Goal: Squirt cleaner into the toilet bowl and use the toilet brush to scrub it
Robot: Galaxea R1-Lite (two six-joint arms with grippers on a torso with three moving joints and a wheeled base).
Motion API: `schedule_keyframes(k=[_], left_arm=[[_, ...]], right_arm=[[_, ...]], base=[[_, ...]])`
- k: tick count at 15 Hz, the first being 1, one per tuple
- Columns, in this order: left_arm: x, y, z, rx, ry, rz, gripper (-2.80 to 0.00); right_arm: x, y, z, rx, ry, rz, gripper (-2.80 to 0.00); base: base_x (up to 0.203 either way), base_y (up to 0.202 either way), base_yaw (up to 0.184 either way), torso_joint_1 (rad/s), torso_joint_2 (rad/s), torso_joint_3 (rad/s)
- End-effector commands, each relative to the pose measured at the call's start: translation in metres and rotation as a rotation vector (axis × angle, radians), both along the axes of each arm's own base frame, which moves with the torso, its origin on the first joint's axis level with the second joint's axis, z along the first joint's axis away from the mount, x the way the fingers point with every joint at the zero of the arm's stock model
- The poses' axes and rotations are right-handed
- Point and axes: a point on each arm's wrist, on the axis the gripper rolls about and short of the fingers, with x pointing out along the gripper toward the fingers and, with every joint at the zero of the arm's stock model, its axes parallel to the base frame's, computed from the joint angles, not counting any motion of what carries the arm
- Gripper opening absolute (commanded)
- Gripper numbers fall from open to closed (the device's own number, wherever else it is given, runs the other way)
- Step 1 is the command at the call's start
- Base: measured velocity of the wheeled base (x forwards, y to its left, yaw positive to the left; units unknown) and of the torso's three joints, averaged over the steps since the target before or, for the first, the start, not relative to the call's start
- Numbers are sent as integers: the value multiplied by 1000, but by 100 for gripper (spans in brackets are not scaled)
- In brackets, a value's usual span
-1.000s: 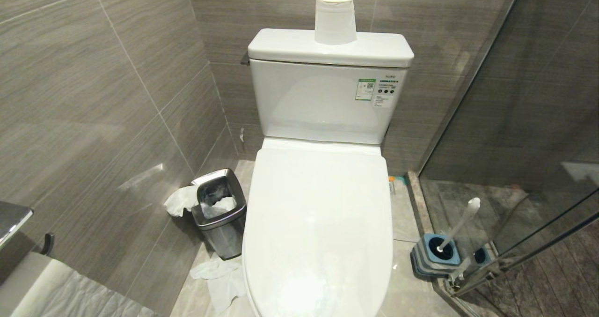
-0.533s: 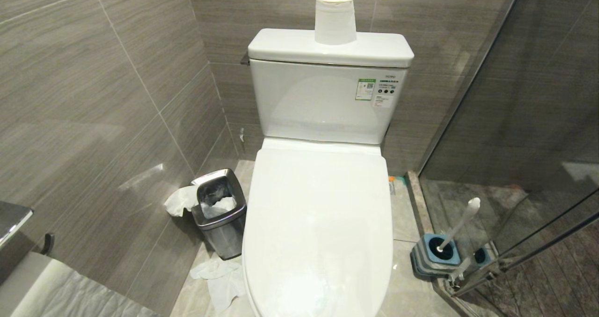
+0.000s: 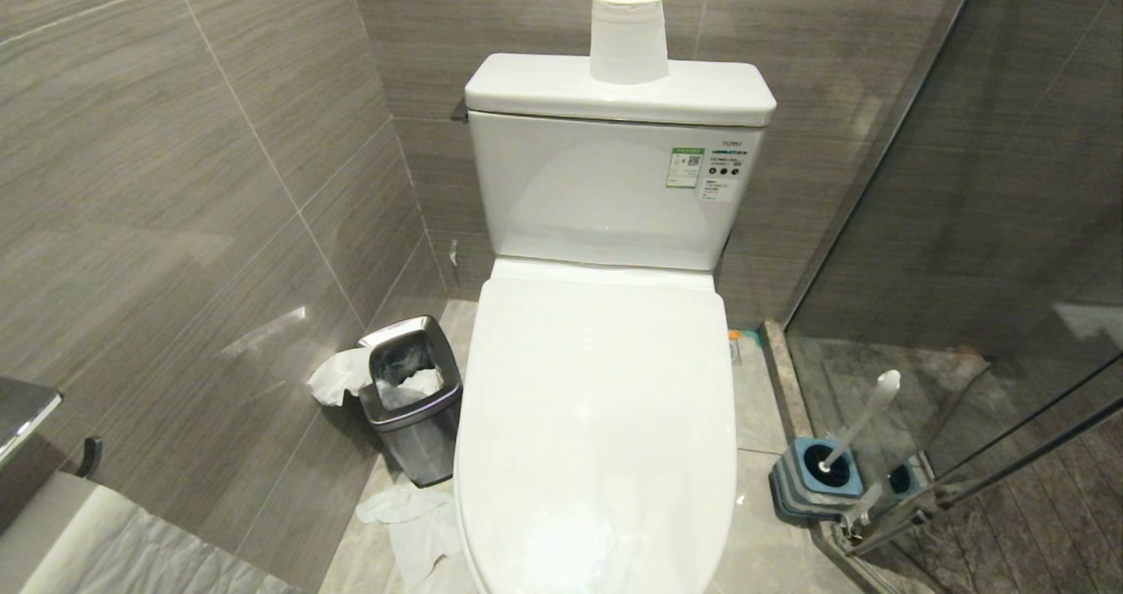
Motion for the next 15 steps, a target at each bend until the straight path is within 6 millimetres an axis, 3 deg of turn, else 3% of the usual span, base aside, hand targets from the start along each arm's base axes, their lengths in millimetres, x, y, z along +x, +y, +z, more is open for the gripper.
schedule_keyframes(k=[1,15], left_arm=[[0,0,0,-91,-3,22,-280],[0,1,0,-109,-5,30,-280]], right_arm=[[0,0,0,0,2,0,-280],[0,0,0,0,1,1,-280]], base=[[0,0,0,0,0,0],[0,0,0,0,0,0]])
